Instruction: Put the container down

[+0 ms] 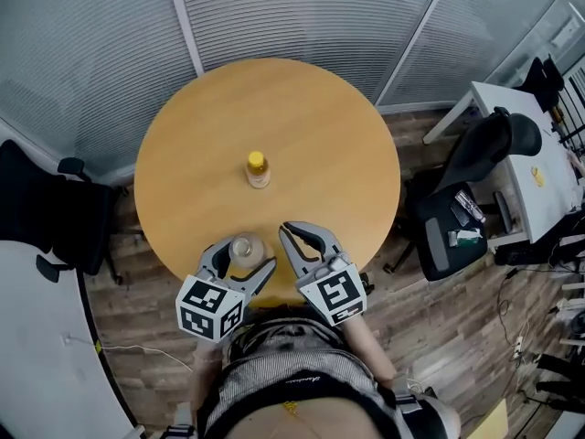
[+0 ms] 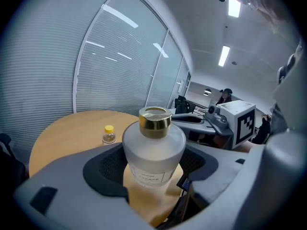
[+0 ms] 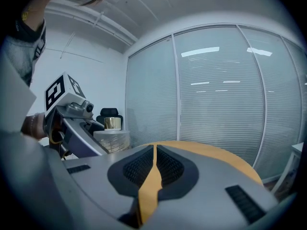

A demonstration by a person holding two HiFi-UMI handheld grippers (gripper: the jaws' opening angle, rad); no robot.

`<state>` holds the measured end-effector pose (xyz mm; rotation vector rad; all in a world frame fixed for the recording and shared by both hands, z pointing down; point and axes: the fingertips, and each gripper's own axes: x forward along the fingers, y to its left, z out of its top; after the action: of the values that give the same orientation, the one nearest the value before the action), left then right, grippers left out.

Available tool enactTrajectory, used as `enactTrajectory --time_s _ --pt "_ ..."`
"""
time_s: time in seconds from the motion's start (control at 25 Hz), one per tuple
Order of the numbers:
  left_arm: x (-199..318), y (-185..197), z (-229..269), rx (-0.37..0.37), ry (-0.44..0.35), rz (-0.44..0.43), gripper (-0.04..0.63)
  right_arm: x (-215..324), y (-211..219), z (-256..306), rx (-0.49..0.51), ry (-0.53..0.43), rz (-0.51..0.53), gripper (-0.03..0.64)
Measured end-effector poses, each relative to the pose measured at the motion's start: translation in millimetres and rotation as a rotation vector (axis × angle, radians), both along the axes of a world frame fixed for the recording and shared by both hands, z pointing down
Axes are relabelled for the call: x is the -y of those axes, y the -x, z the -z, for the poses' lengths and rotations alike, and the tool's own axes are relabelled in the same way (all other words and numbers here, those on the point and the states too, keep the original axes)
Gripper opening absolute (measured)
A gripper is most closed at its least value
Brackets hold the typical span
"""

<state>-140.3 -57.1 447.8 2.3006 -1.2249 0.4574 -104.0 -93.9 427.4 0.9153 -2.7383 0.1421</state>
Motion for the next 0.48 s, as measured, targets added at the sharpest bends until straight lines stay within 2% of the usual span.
enactTrajectory --time_s 0.48 --pt "-5.5 16.9 -7.8 0.0 -0.001 -0.099 0.339 -15.2 8.5 -8.7 -0.002 0.017 -0.12 0.032"
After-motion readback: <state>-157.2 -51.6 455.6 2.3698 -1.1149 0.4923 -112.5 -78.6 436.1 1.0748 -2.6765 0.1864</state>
